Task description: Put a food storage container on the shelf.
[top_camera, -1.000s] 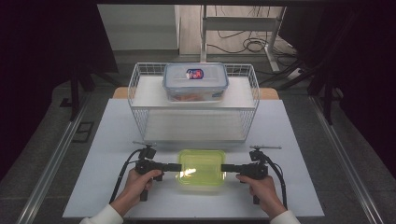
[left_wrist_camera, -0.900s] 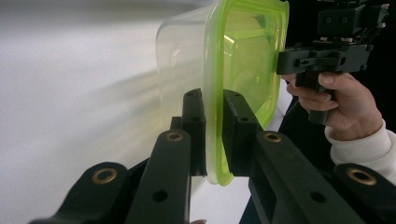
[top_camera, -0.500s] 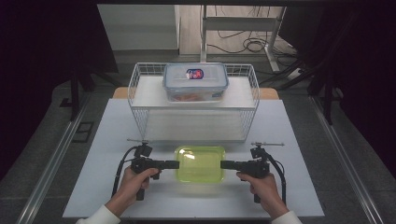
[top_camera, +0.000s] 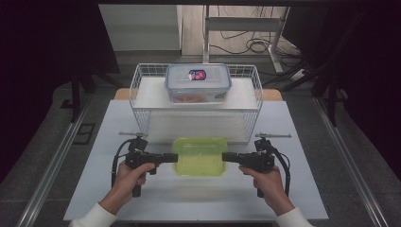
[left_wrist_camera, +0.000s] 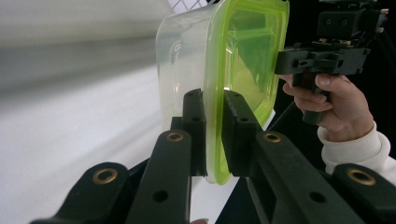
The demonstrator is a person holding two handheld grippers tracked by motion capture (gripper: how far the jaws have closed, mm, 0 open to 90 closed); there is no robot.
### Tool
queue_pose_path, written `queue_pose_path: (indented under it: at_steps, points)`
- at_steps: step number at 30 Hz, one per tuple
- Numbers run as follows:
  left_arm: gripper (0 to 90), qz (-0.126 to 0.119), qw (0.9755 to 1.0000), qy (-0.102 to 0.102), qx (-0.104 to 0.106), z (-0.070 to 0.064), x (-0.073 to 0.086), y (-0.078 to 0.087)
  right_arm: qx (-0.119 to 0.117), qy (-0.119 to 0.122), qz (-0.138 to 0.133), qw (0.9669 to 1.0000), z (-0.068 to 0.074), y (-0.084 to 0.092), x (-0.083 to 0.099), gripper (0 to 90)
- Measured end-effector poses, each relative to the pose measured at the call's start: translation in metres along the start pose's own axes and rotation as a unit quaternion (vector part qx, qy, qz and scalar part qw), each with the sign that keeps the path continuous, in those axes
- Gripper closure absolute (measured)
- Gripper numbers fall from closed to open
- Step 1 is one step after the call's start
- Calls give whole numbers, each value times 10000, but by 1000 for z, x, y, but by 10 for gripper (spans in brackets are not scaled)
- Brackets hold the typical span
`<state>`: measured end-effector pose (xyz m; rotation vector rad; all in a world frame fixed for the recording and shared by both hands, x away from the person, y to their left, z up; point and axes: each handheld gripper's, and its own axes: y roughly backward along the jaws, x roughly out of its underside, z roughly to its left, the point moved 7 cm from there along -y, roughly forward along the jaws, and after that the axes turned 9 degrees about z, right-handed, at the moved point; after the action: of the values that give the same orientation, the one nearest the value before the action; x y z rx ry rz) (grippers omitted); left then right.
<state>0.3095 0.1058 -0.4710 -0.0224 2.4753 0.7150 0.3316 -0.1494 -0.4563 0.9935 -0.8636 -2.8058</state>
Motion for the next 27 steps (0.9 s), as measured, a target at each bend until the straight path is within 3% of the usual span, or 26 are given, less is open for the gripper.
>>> queue_pose_path:
  at_steps: [9, 27]
  points:
    - [815, -149, 9998, -109, 26, -12, -22, 18, 116, 267, -78, 9995, 20, 11, -29, 810]
    - [815, -295, 9988, -361, -128, -42, -67, 46, 187, 558, -288, 9978, 45, 31, -74, 809]
